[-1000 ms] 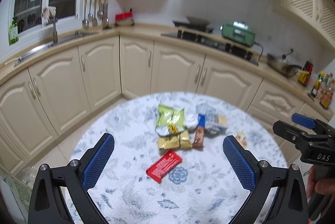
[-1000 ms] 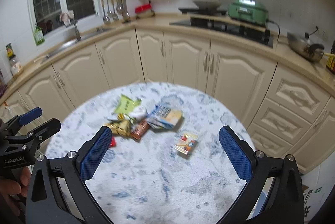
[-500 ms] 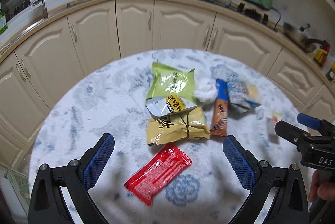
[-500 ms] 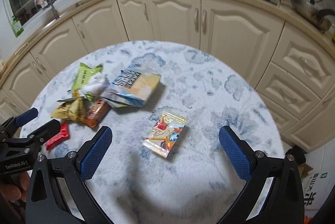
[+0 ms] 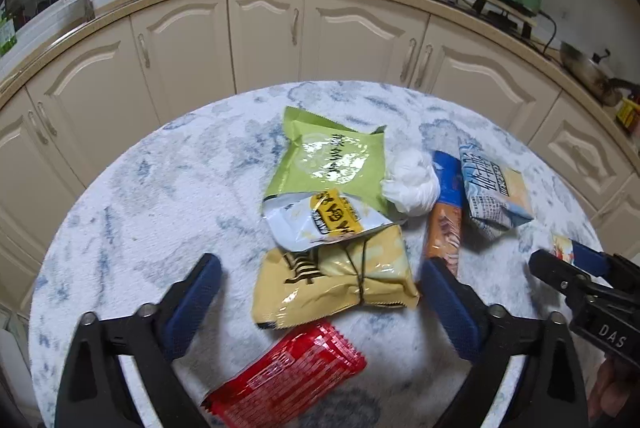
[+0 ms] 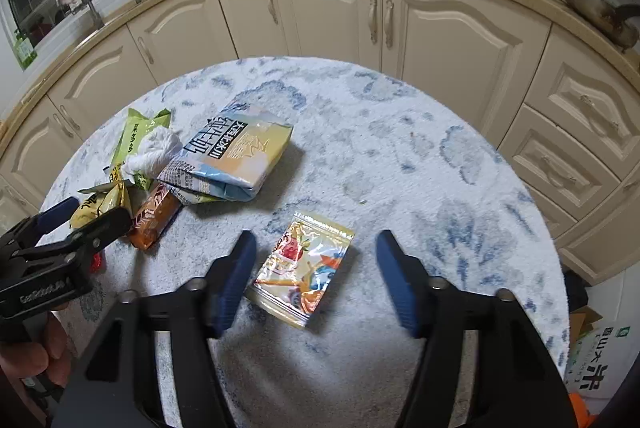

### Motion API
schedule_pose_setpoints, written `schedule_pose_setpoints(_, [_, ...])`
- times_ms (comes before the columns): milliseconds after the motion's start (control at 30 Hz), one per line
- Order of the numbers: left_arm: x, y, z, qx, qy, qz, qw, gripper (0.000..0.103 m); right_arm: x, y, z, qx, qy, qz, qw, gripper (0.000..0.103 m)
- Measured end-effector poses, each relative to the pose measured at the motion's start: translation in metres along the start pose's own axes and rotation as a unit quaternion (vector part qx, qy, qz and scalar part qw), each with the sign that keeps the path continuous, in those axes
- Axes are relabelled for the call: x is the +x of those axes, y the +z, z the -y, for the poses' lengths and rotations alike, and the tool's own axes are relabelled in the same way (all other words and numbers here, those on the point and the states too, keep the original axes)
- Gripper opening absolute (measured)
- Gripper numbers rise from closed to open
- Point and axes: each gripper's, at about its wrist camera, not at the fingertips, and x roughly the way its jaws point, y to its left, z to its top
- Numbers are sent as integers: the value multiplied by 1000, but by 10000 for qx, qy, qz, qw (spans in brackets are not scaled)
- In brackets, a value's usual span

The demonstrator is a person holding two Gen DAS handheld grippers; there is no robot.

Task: Collect trash
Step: 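Grasp the strawberry-print snack packet with the right tool while the left tool grasps the gold snack bag, then lift the packet and gold bag and carry both tools to the blue bin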

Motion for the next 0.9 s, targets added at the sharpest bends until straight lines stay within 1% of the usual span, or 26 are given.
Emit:
schedule_pose_setpoints(33, [1,0,0,-3,-90,25,10000,84,0,0,-1,-34,-20,14,10000,58])
schedule_pose_setpoints(67, [2,0,0,-16,-161,38,9999,73,0,-1,-4,-92,-8,20,10000,53])
schedule_pose_setpoints(100, [3,-1,-1,-25,-180,34,9998,66,0,-2,-6,-157,-14,31,9999,49])
schedule_pose_setpoints(133, [4,-1,0,6,-158,29,9999,66,1,-3,-7,-216,-49,36,9997,47])
schedule_pose_setpoints(200, [4,-3,-3,-4,-212,44,9998,64,0,-5,-9,-318,-164,53,9993,31])
schedule_pose_setpoints(233, [3,-4,-4,-10,-241,51,9997,63,-1,-6,-7,-286,-127,49,9995,29])
schedule_pose_setpoints(267, [1,-6,-5,6,-247,65,9997,63,-3,-7,-3,-209,-31,36,9998,29])
schedule_pose_setpoints(433, [-10,-18,-11,78,-216,106,9997,62,-11,-14,3,-106,171,54,9998,29])
schedule_pose_setpoints(567, [-29,-28,-11,83,-184,174,9996,62,-21,-17,6,-18,274,131,9995,29])
schedule_pose_setpoints(700, [-57,-41,-11,83,-154,301,9994,62,-36,-19,5,5,374,235,9990,29])
schedule_pose_setpoints(900, [-100,-52,-3,133,-200,568,9981,62,-66,-24,0,-26,509,447,9977,29])
